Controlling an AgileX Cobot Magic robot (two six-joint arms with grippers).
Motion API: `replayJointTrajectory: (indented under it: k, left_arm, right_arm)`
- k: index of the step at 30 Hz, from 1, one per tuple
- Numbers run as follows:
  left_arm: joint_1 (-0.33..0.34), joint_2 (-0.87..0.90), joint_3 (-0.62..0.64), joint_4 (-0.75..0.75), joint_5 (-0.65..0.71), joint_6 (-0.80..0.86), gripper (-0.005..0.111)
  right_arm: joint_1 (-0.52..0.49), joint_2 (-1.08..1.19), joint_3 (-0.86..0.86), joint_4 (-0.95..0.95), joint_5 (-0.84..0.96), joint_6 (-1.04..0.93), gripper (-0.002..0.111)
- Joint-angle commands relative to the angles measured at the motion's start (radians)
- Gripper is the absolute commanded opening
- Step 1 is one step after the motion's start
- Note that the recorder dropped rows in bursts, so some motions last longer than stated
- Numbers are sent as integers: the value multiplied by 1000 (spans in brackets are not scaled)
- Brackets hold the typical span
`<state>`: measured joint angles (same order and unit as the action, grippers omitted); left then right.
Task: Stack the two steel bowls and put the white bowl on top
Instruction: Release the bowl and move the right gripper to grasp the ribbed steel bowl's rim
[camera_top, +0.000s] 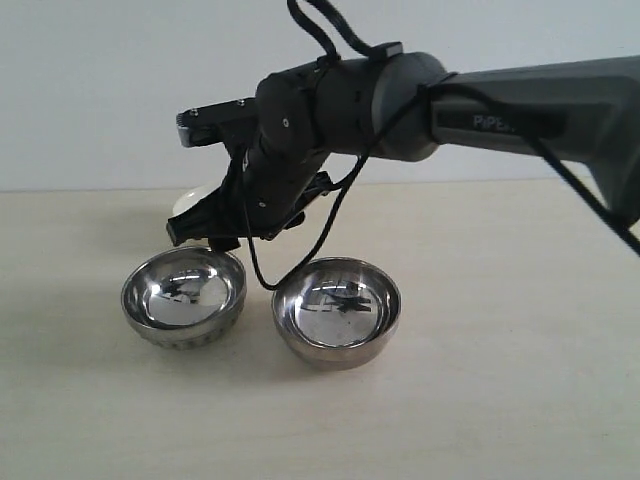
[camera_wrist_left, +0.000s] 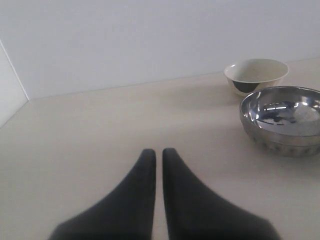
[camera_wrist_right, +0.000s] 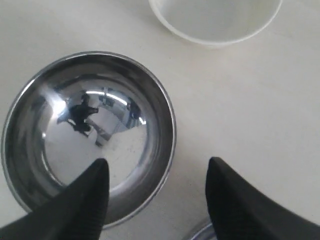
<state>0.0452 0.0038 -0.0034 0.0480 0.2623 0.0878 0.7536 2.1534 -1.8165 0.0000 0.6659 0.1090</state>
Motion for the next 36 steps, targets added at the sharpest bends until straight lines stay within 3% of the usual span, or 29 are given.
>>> replayJointTrajectory:
  k: [1, 28, 30, 36]
  left_arm:
    - [2, -4, 3, -7, -8, -10, 4]
    - [2, -4, 3, -7, -4, -10, 4]
    - [2, -4, 3, -7, -4, -10, 4]
    - [2, -4, 3, -7, -7, -10, 4]
  right_arm:
    - [1, 56, -52, -9, 2, -11, 51]
    - [14, 185, -52, -23, -109, -11, 50]
    - [14, 191, -52, -13, -107, -11, 42]
    - [16, 191, -52, -10, -84, -18, 0]
